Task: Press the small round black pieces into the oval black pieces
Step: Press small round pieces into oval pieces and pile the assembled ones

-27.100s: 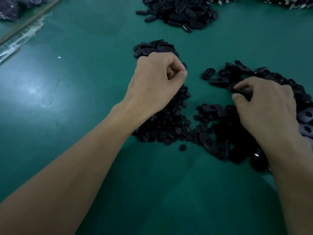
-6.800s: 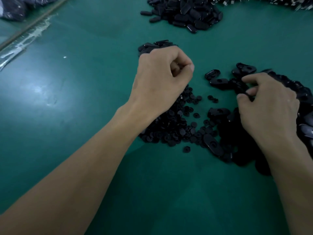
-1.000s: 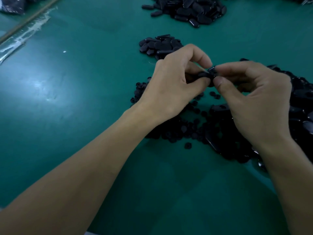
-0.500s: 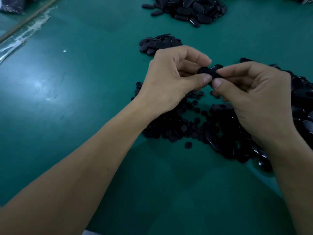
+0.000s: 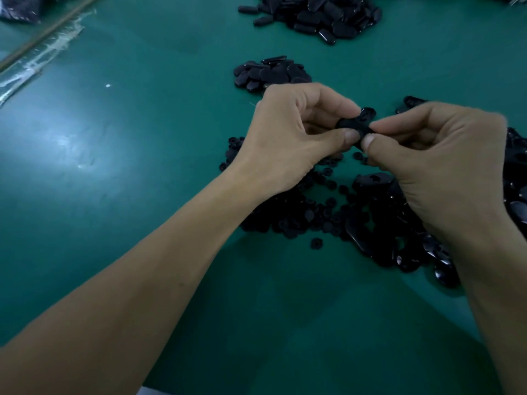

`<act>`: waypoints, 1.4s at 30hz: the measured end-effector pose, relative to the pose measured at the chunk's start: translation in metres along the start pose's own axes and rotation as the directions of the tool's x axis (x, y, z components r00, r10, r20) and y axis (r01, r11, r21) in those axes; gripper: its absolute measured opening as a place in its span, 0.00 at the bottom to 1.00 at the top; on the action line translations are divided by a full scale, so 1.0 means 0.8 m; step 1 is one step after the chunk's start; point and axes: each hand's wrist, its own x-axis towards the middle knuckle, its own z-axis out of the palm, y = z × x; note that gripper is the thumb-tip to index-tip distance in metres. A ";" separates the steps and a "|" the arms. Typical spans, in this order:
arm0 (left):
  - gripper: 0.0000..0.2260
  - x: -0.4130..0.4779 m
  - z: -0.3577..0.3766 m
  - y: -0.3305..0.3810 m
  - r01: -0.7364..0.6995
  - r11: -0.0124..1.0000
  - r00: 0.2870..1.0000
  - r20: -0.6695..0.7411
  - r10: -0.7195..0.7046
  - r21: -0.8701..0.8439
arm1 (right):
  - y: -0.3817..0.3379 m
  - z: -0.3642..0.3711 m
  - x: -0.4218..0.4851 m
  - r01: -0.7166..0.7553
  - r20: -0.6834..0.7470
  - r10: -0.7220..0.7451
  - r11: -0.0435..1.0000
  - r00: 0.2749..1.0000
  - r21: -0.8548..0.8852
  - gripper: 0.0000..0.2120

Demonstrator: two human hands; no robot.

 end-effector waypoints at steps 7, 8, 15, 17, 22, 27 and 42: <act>0.10 0.000 0.001 0.005 -0.027 0.998 0.999 -0.038 0.029 0.057 | -0.003 -0.003 0.001 -0.006 -0.003 0.006 0.999 1.000 0.044 0.06; 0.10 0.000 0.002 0.005 -0.030 0.997 0.999 -0.043 0.033 0.067 | -0.002 -0.002 0.001 -0.008 -0.002 0.008 0.999 1.000 0.054 0.06; 0.10 0.002 0.001 0.002 -0.009 0.995 0.993 -0.115 0.020 0.099 | 0.005 0.001 0.001 0.006 -0.012 -0.006 1.000 1.000 -0.007 0.05; 0.09 0.006 -0.003 0.000 0.014 0.994 0.985 -0.172 0.004 0.105 | 0.009 0.001 0.000 0.020 -0.052 -0.031 0.982 0.998 -0.189 0.06; 0.08 0.025 -0.026 -0.008 0.091 0.987 0.937 -0.348 -0.040 0.131 | 0.016 -0.013 -0.001 -0.038 -0.084 -0.028 0.721 0.996 -0.692 0.14; 0.09 0.045 -0.043 -0.018 0.132 0.939 0.907 -0.421 0.015 0.318 | 0.018 -0.017 0.001 -0.248 -0.061 0.343 0.534 0.938 -0.808 0.23; 0.07 0.084 -0.055 -0.053 0.271 0.812 0.915 -0.400 -0.050 0.518 | 0.016 -0.019 0.002 -0.227 -0.147 0.179 0.616 0.973 -0.754 0.07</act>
